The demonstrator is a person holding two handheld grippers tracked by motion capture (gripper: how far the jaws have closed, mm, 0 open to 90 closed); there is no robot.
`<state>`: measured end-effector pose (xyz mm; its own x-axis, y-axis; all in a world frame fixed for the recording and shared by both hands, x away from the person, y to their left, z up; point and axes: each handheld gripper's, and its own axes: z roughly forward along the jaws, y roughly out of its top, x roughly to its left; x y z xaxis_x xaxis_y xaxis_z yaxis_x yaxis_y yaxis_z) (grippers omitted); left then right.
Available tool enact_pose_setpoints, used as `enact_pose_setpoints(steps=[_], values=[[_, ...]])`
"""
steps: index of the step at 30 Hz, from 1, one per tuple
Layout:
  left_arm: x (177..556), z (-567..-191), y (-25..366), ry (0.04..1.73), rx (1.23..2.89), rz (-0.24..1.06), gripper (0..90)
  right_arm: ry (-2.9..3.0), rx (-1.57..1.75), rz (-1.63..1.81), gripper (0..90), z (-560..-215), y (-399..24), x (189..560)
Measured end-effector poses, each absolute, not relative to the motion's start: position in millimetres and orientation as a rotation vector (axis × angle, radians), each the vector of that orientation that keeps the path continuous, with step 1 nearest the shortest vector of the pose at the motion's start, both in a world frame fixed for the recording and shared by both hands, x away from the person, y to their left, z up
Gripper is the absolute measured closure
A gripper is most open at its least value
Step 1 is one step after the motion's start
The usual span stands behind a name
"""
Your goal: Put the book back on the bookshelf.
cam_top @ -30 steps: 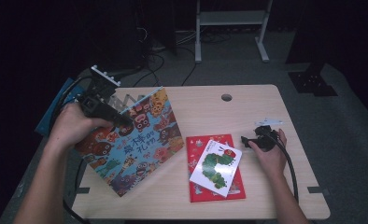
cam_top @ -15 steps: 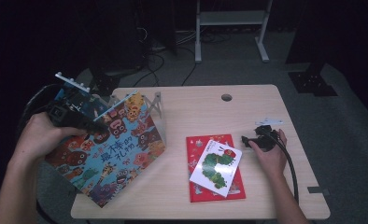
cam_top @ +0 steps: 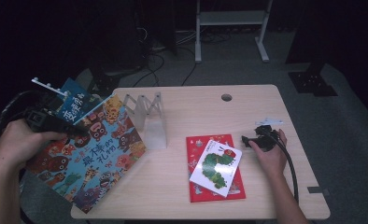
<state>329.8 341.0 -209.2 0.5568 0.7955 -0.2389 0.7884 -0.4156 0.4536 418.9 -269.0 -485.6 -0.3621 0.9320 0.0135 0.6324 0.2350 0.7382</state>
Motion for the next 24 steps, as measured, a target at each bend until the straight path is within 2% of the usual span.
enact_pose_setpoints(steps=[12,24], values=[[339.3,-205.9,365.7,1.442,2.234,0.069,80.6,2.081,1.434,0.929,15.3,-485.7,-269.0,418.9],[353.4,-198.8,379.3,1.562,2.131,0.05,80.6,2.08,1.434,0.929,15.3,-485.6,-269.0,418.9]])
